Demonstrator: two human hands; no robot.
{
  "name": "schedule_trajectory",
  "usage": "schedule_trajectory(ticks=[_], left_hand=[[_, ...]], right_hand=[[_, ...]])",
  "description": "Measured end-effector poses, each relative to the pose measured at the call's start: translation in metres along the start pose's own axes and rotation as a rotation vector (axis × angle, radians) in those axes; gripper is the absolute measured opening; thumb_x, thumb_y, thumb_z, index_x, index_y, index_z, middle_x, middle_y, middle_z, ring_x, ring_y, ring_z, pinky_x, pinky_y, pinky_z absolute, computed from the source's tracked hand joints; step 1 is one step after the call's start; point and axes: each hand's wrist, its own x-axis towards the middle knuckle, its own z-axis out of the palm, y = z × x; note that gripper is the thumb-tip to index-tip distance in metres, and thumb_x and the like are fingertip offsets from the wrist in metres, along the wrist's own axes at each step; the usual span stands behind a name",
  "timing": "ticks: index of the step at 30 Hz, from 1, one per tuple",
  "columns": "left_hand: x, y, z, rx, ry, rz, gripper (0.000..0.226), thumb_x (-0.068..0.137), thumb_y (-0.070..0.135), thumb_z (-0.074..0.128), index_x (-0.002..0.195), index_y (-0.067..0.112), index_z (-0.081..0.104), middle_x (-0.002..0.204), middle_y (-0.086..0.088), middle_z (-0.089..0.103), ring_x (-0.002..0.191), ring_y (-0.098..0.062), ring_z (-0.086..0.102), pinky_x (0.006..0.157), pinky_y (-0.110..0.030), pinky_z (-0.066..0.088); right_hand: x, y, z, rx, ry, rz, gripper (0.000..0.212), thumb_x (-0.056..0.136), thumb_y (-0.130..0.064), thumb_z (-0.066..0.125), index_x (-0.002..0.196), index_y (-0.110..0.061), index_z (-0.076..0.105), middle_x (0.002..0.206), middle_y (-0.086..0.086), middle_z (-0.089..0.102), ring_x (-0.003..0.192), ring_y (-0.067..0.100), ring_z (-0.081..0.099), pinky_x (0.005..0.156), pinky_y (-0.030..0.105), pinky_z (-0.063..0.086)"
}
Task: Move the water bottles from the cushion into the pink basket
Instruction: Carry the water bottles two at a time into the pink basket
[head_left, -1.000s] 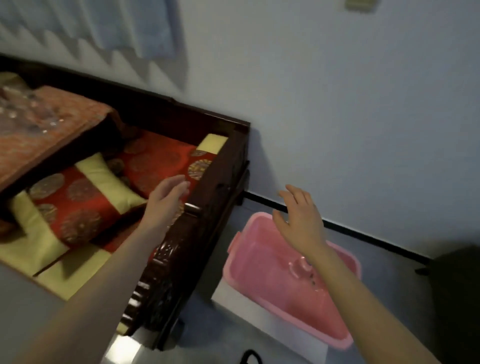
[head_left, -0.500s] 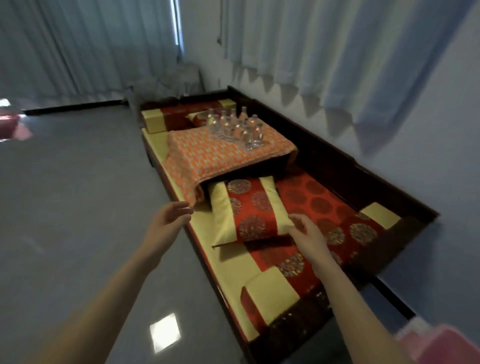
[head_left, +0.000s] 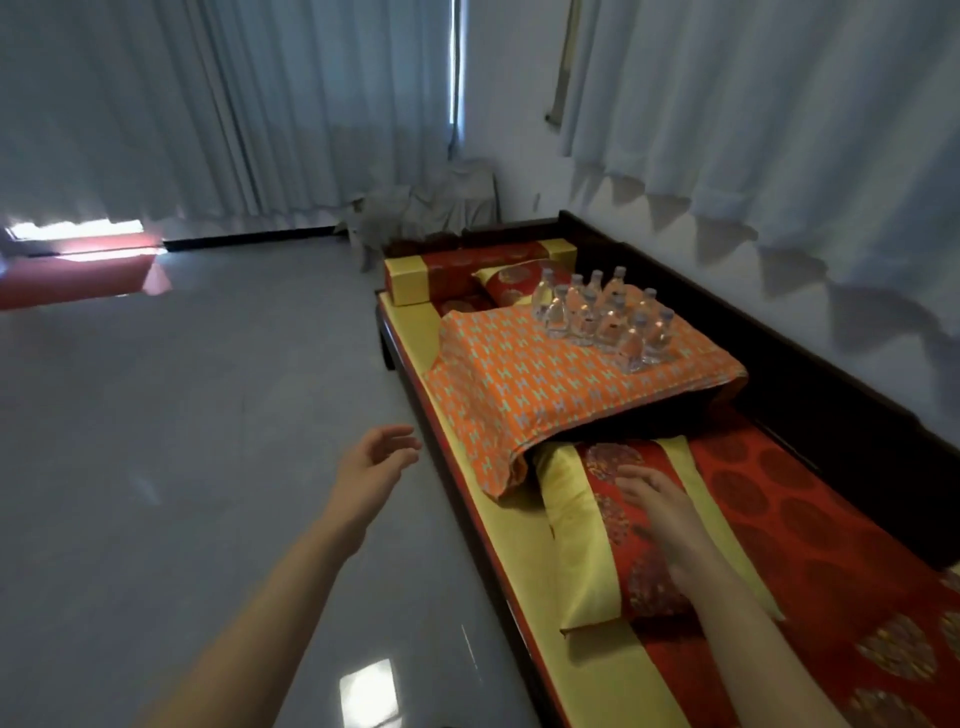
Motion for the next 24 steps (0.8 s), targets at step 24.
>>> schedule_trajectory(ticks=[24], left_hand=[[0.554, 0.071, -0.081, 0.164, -0.338, 0.028, 0.026, 0.087, 0.014, 0.065, 0.112, 0.021, 0.063, 0.11, 0.003, 0.066, 0.1, -0.01, 0.062, 0.082, -0.026, 0.051]], right_hand=[[0.368, -0.173, 0.294, 0.153, 0.243, 0.182, 0.02, 0.087, -0.025, 0.063, 0.107, -0.025, 0.063, 0.12, 0.0, 0.063, 0.113, 0.017, 0.055, 0.083, 0.037, 0.039]])
